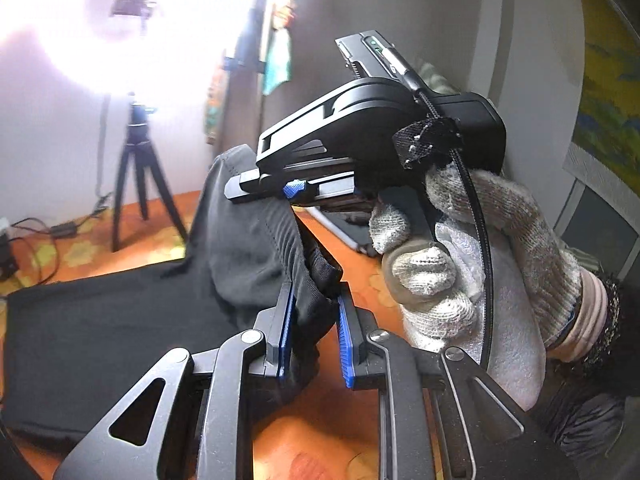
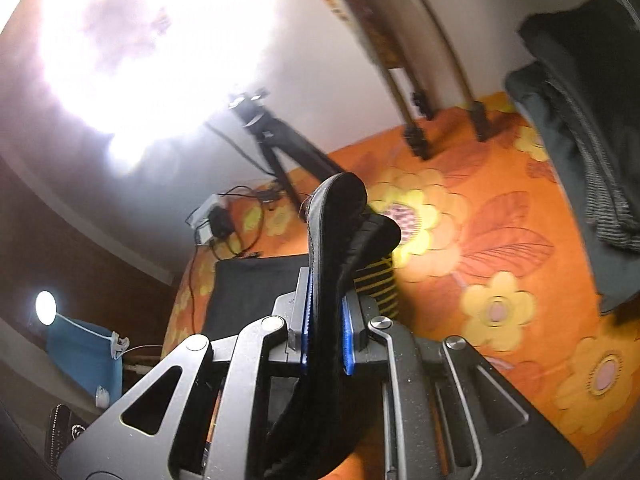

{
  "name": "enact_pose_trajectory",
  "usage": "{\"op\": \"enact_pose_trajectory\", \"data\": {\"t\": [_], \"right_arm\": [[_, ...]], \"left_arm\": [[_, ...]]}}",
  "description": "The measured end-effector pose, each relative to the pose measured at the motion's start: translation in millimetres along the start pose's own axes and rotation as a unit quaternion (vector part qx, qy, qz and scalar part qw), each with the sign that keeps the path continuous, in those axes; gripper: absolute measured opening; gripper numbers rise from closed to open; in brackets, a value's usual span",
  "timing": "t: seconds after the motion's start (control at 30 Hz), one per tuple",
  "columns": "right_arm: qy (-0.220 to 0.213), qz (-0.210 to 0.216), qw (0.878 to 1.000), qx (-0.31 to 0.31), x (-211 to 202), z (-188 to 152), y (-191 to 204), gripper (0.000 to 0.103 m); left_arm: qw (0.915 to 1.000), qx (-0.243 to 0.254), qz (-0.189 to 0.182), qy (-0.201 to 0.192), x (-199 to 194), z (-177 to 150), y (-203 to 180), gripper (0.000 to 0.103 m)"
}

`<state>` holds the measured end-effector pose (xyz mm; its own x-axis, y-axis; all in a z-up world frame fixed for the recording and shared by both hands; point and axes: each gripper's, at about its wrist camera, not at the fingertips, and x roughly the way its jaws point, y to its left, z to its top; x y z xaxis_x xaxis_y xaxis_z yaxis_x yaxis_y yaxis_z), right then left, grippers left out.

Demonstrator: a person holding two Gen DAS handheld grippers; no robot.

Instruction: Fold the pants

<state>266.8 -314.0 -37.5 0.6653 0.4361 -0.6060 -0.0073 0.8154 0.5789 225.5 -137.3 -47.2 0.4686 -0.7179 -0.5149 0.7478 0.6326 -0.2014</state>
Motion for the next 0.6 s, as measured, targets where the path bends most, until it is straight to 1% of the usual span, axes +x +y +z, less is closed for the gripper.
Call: {"op": "enact_pose_trajectory", "data": {"t": [0.33, 0.47, 0.6], "right_arm": [[0.024, 0.000, 0.999, -0.041, 45.3, -17.3, 71.9, 0.013], [0.033, 0.001, 0.998, -0.058, 65.0, -24.1, 102.2, 0.013], [0.047, -0.003, 0.996, -0.074, 92.0, -33.1, 133.5, 0.013]], "left_arm": [[0.9985, -0.045, 0.030, -0.013, -48.3, -23.6, 50.7, 0.018], [0.9964, -0.070, 0.042, -0.023, -69.0, -33.9, 72.2, 0.018], [0.9924, -0.108, 0.051, -0.029, -86.0, -45.7, 98.7, 0.018]]}}
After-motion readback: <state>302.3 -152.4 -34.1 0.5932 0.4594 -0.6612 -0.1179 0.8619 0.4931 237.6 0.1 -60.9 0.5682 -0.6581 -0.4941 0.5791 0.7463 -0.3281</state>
